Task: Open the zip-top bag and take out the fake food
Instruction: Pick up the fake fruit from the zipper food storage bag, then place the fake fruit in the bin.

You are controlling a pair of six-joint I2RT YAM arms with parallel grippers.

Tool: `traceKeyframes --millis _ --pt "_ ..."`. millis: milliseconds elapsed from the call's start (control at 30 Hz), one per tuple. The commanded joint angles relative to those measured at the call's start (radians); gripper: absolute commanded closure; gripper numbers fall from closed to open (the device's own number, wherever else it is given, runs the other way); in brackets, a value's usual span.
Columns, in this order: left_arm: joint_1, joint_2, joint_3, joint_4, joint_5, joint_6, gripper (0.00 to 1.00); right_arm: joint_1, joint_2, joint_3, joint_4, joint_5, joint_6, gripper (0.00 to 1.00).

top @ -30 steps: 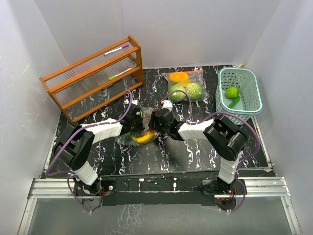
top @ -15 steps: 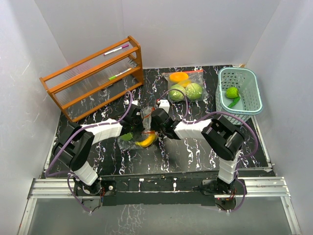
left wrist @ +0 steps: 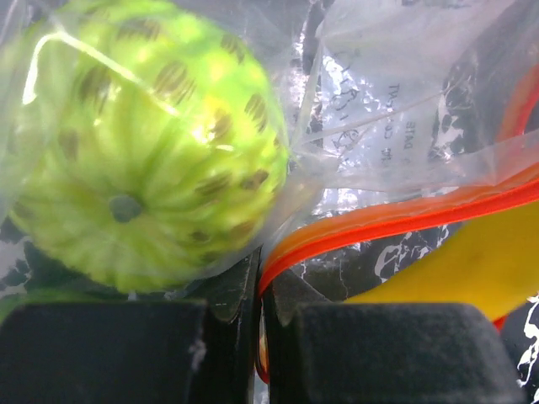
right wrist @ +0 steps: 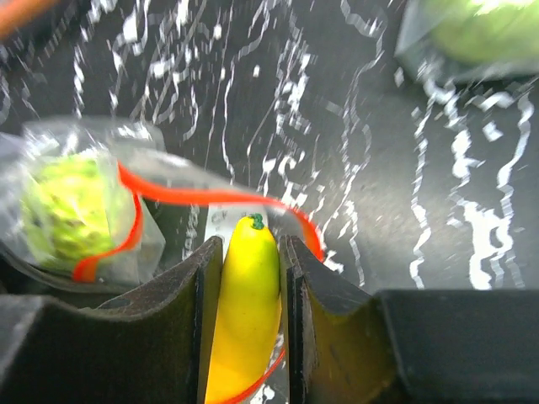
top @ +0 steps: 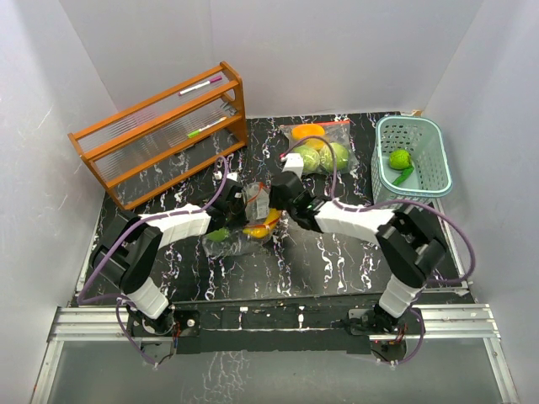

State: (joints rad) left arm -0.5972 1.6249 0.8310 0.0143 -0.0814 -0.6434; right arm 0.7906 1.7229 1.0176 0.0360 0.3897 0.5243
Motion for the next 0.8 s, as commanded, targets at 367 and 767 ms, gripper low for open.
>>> traceKeyframes --millis 367,767 --pt "0.005 -0.008 -0.001 -0.022 0.007 0.022 1.0 -0.248 -0.298 -0.015 0.071 -0.019 -0.098 0.91" --pt "0.005 0.008 0.005 -0.021 0.019 0.025 1.0 -0.587 -0.426 0.027 0.023 -0.112 -0.142 0.91"
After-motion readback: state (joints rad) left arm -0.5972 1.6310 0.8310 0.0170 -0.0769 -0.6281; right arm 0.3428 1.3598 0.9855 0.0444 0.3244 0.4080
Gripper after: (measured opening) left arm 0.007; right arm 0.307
